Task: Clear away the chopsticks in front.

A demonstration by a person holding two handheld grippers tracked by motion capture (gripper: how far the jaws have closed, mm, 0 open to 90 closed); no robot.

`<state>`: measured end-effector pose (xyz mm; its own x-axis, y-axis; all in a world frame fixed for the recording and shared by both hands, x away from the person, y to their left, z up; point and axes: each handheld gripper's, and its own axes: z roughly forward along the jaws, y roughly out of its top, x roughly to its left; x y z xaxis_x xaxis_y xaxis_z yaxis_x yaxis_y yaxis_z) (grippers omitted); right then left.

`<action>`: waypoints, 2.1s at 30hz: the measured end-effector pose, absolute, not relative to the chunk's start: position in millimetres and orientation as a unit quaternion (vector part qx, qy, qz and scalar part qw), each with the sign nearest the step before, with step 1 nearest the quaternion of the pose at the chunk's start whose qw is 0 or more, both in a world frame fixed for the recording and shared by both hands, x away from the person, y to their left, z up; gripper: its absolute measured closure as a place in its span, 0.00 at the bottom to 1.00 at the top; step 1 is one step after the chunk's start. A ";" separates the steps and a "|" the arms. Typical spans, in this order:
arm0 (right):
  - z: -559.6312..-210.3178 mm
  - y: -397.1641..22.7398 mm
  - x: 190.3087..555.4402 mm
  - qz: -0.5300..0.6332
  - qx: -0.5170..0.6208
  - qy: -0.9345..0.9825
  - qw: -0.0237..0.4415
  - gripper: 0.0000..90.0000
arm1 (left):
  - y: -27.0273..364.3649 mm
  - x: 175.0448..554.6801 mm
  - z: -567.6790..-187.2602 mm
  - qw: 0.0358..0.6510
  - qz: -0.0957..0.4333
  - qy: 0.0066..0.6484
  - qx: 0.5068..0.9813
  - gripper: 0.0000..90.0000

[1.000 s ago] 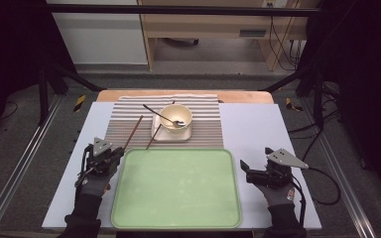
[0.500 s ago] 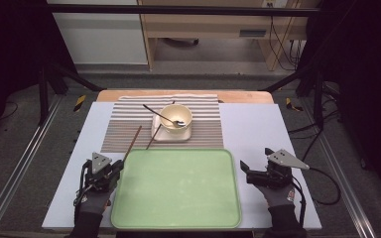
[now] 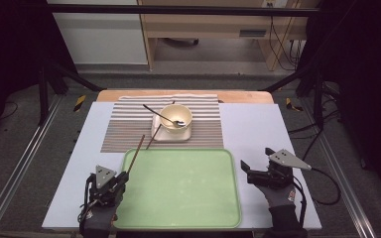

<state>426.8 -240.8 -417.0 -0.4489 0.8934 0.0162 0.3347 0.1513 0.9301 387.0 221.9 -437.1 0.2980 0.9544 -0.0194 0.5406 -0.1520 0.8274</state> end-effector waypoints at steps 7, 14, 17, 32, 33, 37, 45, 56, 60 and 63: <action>-416.4 -242.0 426.6 0.483 0.438 0.700 0.291 0.04 | 212.0 375.8 -446.2 0.381 0.276 0.531 0.705 0.94; -417.0 -240.8 426.9 0.482 0.438 0.701 0.289 0.04 | 207.9 366.8 -458.0 0.369 0.278 0.544 0.701 0.94; -417.4 -240.7 427.0 0.481 0.438 0.702 0.290 0.04 | 207.0 366.0 -463.2 0.361 0.276 0.549 0.702 0.94; -417.8 -239.7 427.3 0.478 0.437 0.704 0.291 0.04 | 204.5 368.9 -475.7 0.322 0.280 0.552 0.716 0.94; -417.8 -239.6 427.4 0.478 0.437 0.704 0.291 0.04 | 204.4 369.1 -476.0 0.319 0.280 0.552 0.718 0.94; -418.0 -239.6 427.4 0.477 0.438 0.704 0.291 0.04 | 204.2 370.7 -477.6 0.313 0.276 0.552 0.722 0.93; -418.4 -239.1 427.7 0.476 0.438 0.705 0.290 0.04 | 204.9 372.8 -477.2 0.319 0.268 0.549 0.725 0.88; -417.7 -239.8 427.6 0.477 0.439 0.703 0.292 0.04 | 210.4 395.7 -458.7 0.364 0.242 0.508 0.742 0.96; -417.5 -239.9 427.4 0.477 0.440 0.702 0.292 0.04 | 210.2 407.9 -465.3 0.348 0.219 0.495 0.766 0.99; -417.6 -240.0 427.4 0.478 0.441 0.702 0.291 0.04 | 206.5 412.7 -471.3 0.336 0.211 0.487 0.778 0.99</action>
<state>427.4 -240.0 -417.6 -0.4414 0.8972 0.0131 0.3417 0.1546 0.9270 412.7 206.5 -471.3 0.4368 0.8996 0.0004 0.6166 -0.2997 0.7280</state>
